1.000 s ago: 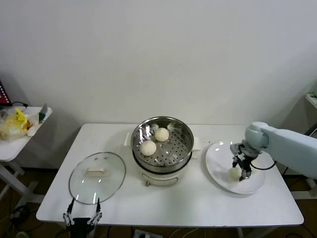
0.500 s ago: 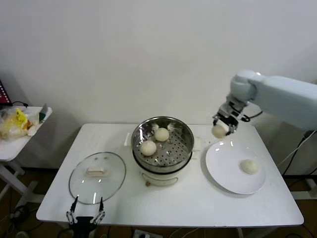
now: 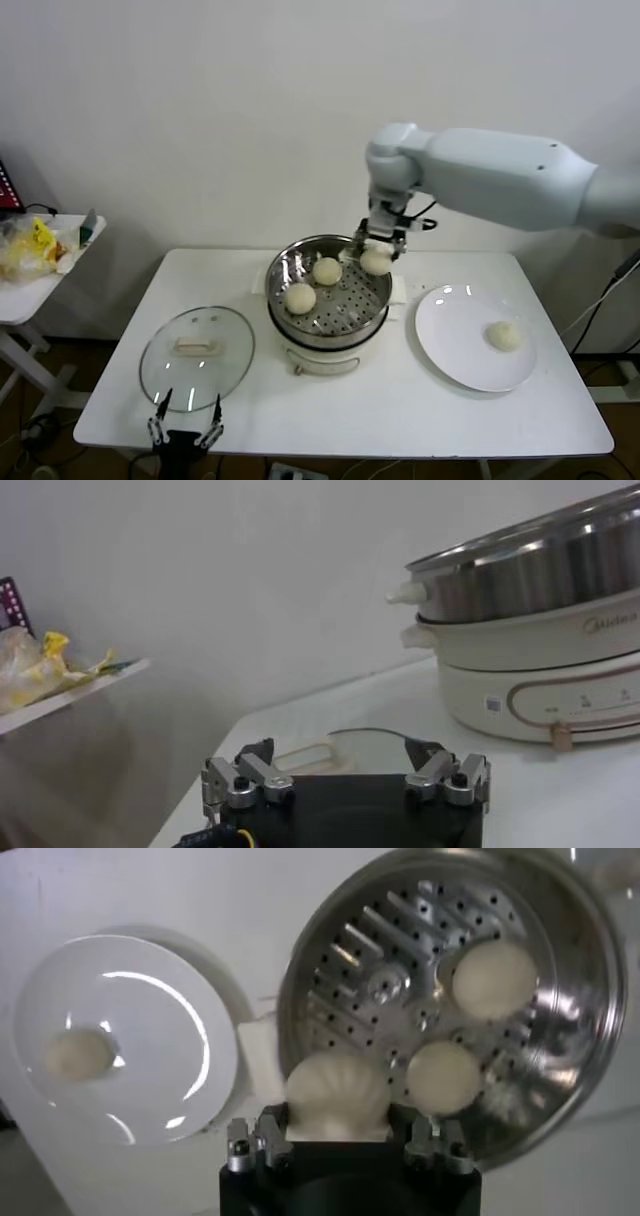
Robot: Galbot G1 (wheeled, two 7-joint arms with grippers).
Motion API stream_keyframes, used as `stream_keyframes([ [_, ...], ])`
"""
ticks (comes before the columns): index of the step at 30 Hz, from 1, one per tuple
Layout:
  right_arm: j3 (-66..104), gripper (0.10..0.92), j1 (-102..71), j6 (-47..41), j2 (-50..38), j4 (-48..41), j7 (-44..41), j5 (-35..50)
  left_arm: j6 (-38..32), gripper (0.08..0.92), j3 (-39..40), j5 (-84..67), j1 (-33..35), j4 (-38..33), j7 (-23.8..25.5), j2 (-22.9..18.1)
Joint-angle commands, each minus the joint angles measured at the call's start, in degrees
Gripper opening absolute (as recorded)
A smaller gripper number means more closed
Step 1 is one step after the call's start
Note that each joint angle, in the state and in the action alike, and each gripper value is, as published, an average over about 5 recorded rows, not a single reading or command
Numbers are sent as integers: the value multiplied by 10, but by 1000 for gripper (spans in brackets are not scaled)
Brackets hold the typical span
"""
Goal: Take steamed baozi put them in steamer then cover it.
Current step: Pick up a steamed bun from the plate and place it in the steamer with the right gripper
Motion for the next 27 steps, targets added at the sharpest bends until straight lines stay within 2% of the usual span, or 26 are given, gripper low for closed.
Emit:
stream_keyframes([
  [1, 9, 666, -74, 46, 102, -5, -5, -56, 6, 823, 5, 1, -4, 1, 5, 6],
  [16, -1, 675, -104, 45, 111, -8, -2, -58, 9, 823, 7, -6, -12, 4, 8, 11],
  [24, 4, 810, -94, 44, 102, -13, -4, -60, 5, 823, 3, -10, -8, 8, 5, 12],
  [27, 19, 821, -84, 43, 92, -15, -4, -64, 5, 823, 2, -13, -8, 9, 4, 12],
])
